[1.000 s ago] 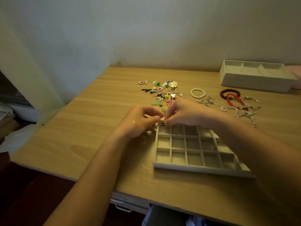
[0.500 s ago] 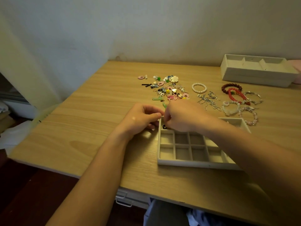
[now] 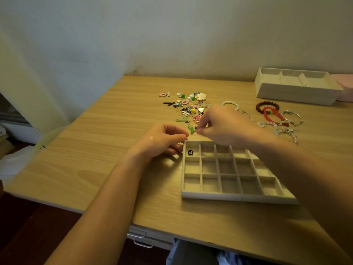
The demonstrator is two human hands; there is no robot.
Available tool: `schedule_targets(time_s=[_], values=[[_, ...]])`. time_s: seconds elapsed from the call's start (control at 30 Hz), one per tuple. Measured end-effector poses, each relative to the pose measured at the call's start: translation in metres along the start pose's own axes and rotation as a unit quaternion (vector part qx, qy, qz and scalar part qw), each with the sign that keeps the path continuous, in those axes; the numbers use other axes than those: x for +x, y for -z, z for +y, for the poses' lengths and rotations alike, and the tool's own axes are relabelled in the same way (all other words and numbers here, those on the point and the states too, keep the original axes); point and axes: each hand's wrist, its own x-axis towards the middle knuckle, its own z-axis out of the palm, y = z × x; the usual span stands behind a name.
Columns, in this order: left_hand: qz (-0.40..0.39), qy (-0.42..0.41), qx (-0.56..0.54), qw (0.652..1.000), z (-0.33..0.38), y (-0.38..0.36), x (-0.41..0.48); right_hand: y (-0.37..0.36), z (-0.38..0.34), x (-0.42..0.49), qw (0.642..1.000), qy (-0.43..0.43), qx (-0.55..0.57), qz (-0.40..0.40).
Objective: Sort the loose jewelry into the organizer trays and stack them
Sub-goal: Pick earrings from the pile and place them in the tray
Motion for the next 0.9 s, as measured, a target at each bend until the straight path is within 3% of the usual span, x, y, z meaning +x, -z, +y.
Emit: schedule_targets(time_s=[0.1, 0.23, 0.37, 0.5, 0.6, 0.9], values=[[0.024, -0.002, 0.077, 0.997, 0.021, 0.006, 0.014, 0.015, 0.014, 0.018, 0.998, -0.021, 0.057, 0.033], [0.135, -0.049, 0.208, 0.967, 0.038, 0.009, 0.057, 0.011, 0.038, 0.053, 0.992, -0.053, 0.108, 0.027], [0.184, -0.048, 0.259, 0.947, 0.034, 0.005, 0.103, -0.002, 0.061, 0.088, 0.991, -0.059, 0.122, 0.021], [0.195, -0.032, 0.353, 0.915, 0.031, 0.003, 0.130, -0.010, 0.068, 0.112, 0.992, -0.011, 0.123, 0.008], [0.197, -0.029, 0.432, 0.880, 0.029, 0.005, 0.138, -0.015, 0.070, 0.122, 0.997, 0.027, 0.065, -0.011], [0.186, -0.059, 0.375, 0.907, 0.012, 0.019, 0.139, -0.004, 0.089, 0.119, 0.997, 0.047, 0.034, -0.056]])
